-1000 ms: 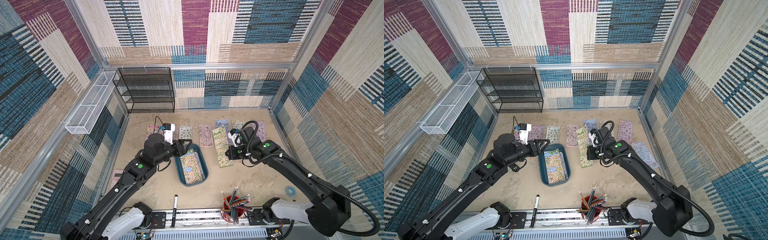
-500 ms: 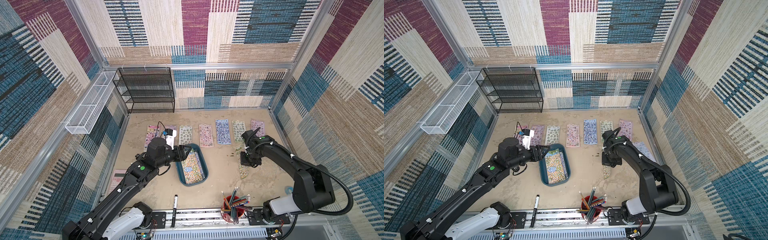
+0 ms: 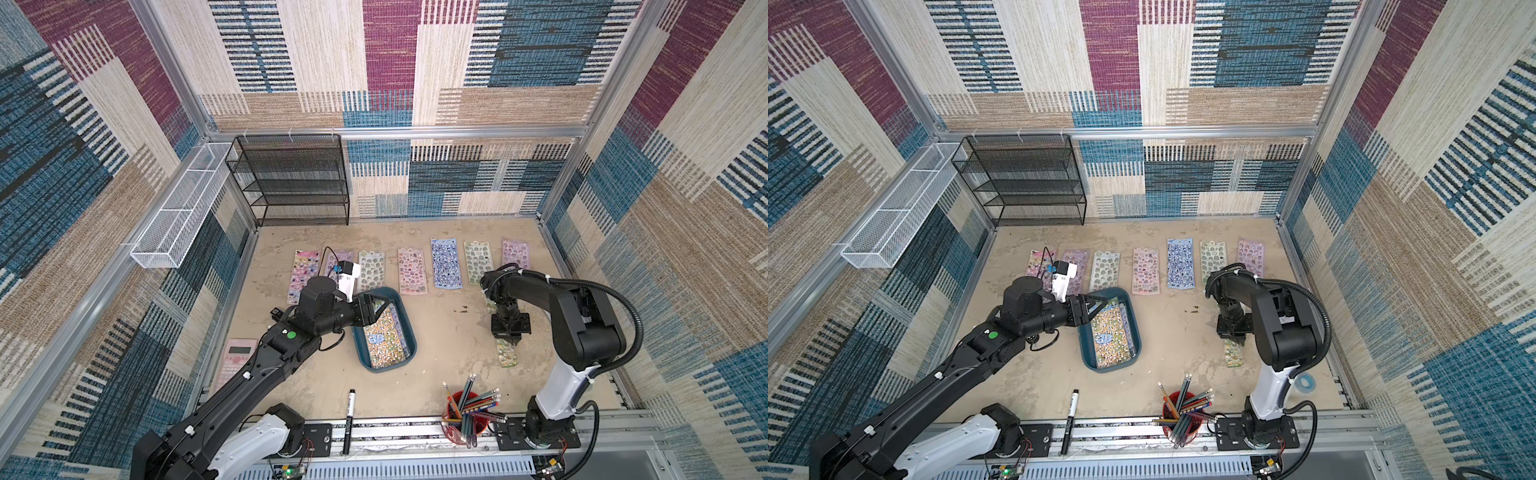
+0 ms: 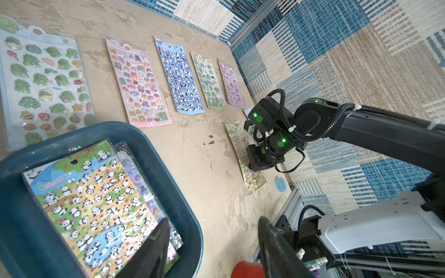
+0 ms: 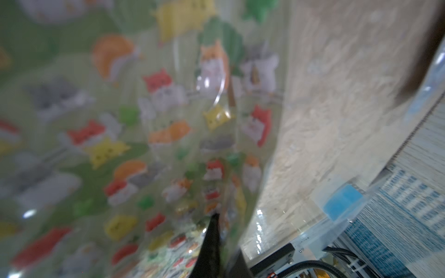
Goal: Take the stickers out of the storage box
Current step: Place the sticker at the center of the board.
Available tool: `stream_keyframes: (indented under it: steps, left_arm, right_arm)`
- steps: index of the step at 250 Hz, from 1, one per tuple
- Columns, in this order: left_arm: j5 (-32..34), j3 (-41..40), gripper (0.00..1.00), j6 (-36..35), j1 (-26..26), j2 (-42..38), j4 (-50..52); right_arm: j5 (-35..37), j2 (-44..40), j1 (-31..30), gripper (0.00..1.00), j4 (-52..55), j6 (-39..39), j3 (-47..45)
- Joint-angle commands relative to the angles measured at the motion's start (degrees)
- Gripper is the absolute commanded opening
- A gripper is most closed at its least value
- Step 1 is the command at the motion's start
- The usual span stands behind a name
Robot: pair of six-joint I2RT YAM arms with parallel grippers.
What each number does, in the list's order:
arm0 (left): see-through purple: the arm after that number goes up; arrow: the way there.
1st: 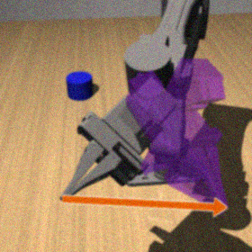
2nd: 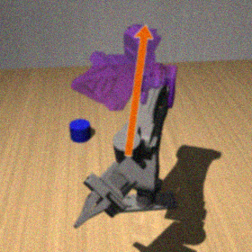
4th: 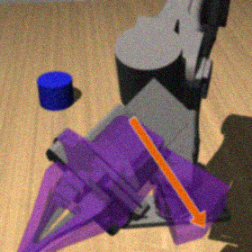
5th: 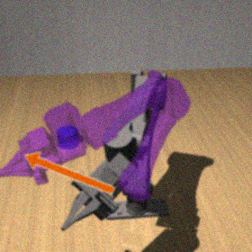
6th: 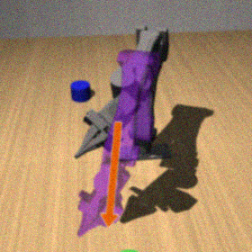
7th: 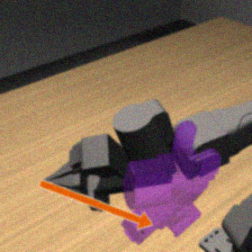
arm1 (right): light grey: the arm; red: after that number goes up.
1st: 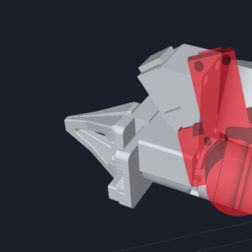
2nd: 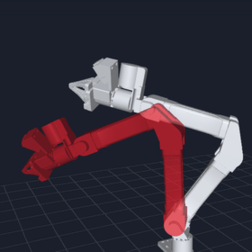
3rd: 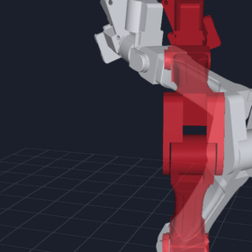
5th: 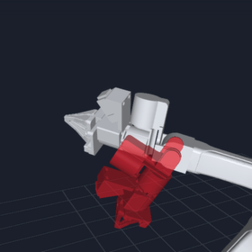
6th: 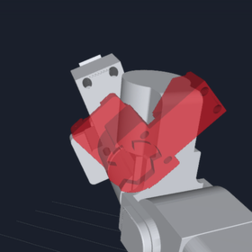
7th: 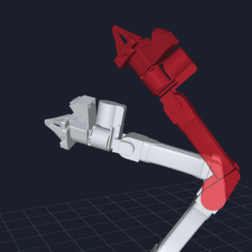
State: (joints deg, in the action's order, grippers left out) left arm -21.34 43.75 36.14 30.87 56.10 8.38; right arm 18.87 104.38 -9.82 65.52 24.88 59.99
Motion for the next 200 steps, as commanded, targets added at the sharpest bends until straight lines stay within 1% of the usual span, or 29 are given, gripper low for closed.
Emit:
stream_keyframes:
  steps: [1,12,19,36,60,82,100,113,125,132,146,152,160,182,200]
  left_arm:
    - [-0.97,-0.39,0.60,0.86,-0.11,-0.46,-2.42]
    - [-0.98,-0.42,0.60,0.86,-0.14,-0.55,-2.41]
    - [-0.98,-0.33,0.60,0.86,-0.13,-0.43,-2.38]
    - [-1.19,0.01,0.59,0.78,-0.20,-0.06,-2.27]
    - [-1.59,0.51,0.60,0.83,-0.22,0.75,-2.36]
    - [-1.77,0.46,0.60,1.25,-0.20,1.25,-2.78]
    - [-1.77,0.14,0.59,1.73,-0.20,1.34,-3.49]
    - [-1.82,0.03,0.60,1.92,-0.20,1.44,-3.79]
    - [-1.86,0.11,0.60,2.07,-0.20,1.54,-3.86]
    - [-1.91,0.03,0.60,2.09,-0.20,1.56,-3.92]
    - [-2.06,-0.04,0.59,2.26,-0.20,1.65,-4.04]
    - [-2.19,-0.06,0.60,2.27,-0.20,1.72,-4.00]
    - [-2.33,-0.14,0.59,2.27,-0.20,1.66,-4.00]
    - [-2.52,-0.34,0.60,2.38,-0.20,1.60,-3.82]
    - [-2.56,-0.56,0.60,2.29,-0.22,1.47,-3.67]
  right_arm:
    - [3.50,1.62,0.27,0.30,-3.30,2.78,-0.40]
    - [4.41,1.32,0.26,0.41,-3.14,3.32,-0.23]
    - [5.08,1.08,0.25,0.46,-2.86,3.72,0.07]
    - [7.27,-0.14,0.33,0.54,-2.08,4.78,1.01]
    - [8.91,-3.25,0.25,0.59,-1.39,5.57,2.85]
    - [9.43,-6.93,0.30,0.60,-0.71,5.93,4.05]
    - [6.48,-11.12,0.29,0.60,-2.88,5.21,3.72]
    - [2.60,-14.66,0.31,0.57,-6.53,4.67,2.29]
    - [-0.72,-17.62,0.25,0.50,-10.17,4.71,0.55]
    - [-2.89,-18.97,0.27,0.40,-12.50,4.57,-0.72]
    - [-6.88,-20.60,0.28,0.13,-16.41,4.53,-2.80]
    - [-8.30,-20.84,0.35,0.06,-17.76,4.39,-3.53]
    - [-9.68,-20.80,0.28,0.00,-19.16,4.48,-4.19]
    - [-11.10,-19.77,0.39,0.00,-22.29,4.50,-5.30]
    - [-10.41,-19.02,0.55,0.00,-24.46,4.10,-5.69]
